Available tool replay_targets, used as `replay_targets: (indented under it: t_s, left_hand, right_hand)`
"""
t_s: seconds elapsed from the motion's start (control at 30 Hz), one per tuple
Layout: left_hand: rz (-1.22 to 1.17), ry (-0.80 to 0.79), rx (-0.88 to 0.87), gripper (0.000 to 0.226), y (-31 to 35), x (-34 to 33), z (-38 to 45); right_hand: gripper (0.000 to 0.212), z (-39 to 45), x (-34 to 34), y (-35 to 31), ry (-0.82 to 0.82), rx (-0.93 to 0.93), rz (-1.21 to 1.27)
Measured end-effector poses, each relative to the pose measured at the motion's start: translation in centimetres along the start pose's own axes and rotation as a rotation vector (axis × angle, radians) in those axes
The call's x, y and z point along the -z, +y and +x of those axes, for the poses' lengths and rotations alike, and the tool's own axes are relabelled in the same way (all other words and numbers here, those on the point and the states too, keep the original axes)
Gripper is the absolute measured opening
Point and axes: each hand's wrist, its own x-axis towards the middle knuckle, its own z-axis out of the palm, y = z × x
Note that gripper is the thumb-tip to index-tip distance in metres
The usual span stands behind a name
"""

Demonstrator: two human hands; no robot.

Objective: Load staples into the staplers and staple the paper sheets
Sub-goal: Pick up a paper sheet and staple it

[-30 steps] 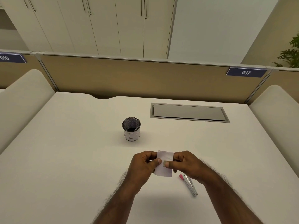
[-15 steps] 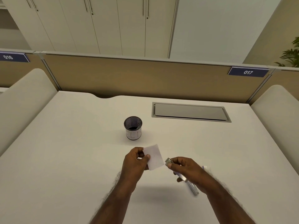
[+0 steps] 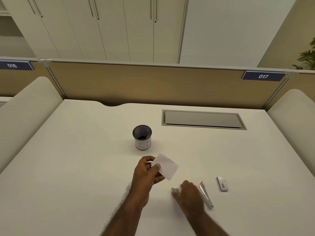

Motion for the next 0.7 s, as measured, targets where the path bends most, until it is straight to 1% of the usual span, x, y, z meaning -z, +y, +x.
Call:
replay_targets:
  t_s: [0.07,0.1,0.13,0.17,0.2,0.23,0.27,0.33,0.37,0.4,0.5,0.6,0.7]
  left_hand:
    - [-0.025,-0.001,0.0,0.008,0.6,-0.2,-0.1]
    - [-0.036,-0.002,-0.002,0.005,0.9,-0.3,-0.2]
    - [-0.048,-0.003,-0.006,0.003,1.4,-0.5,-0.3]
    - [-0.064,-0.001,-0.012,0.004,1.9,-0.6,-0.5]
    - [-0.087,0.005,-0.021,0.006,2.6,-0.8,-0.8]
    - [-0.113,0.015,-0.032,0.009,3.4,-1.0,-1.0]
    - [-0.139,0.024,-0.046,0.012,4.3,-1.3,-1.2]
    - [-0.185,0.027,-0.084,0.014,6.4,-2.2,-1.6]
    - [-0.202,0.021,-0.105,0.014,7.4,-2.7,-1.8]
    - [-0.208,0.01,-0.125,0.014,8.5,-3.3,-2.0]
    - [-0.2,-0.026,-0.188,0.016,11.5,-5.0,-2.7]
    - [-0.169,-0.062,-0.262,0.016,14.2,-6.6,-3.4]
    - [-0.153,-0.089,-0.346,0.015,16.4,-7.8,-4.0]
  right_hand:
    - [0.055,0.0,-0.6,0.4,-0.001,0.064,-0.039]
    - [0.059,-0.1,-0.5,0.3,0.007,0.047,-0.063]
    - [0.06,-0.2,-0.1,0.1,-0.011,0.019,-0.066]
    - [0.056,0.0,1.2,-0.4,-0.042,-0.058,-0.021]
    - [0.051,0.5,2.3,-0.8,-0.016,-0.136,0.031]
    - [0.048,1.0,4.0,-1.3,-0.002,-0.176,0.152]
    - [0.048,1.6,6.3,-2.0,-0.01,-0.193,0.368]
    - [0.047,2.8,12.1,-3.9,-0.06,-0.212,0.899]
    - [0.045,3.2,14.8,-4.8,-0.088,-0.17,1.088]
    - [0.043,3.5,17.6,-5.7,-0.112,-0.107,1.2]
    - [0.037,3.8,23.6,-7.7,-0.127,0.014,1.35]
    - [0.023,3.7,27.3,-8.6,-0.072,0.013,1.453]
    - [0.021,3.3,29.9,-9.0,-0.013,0.008,1.573]
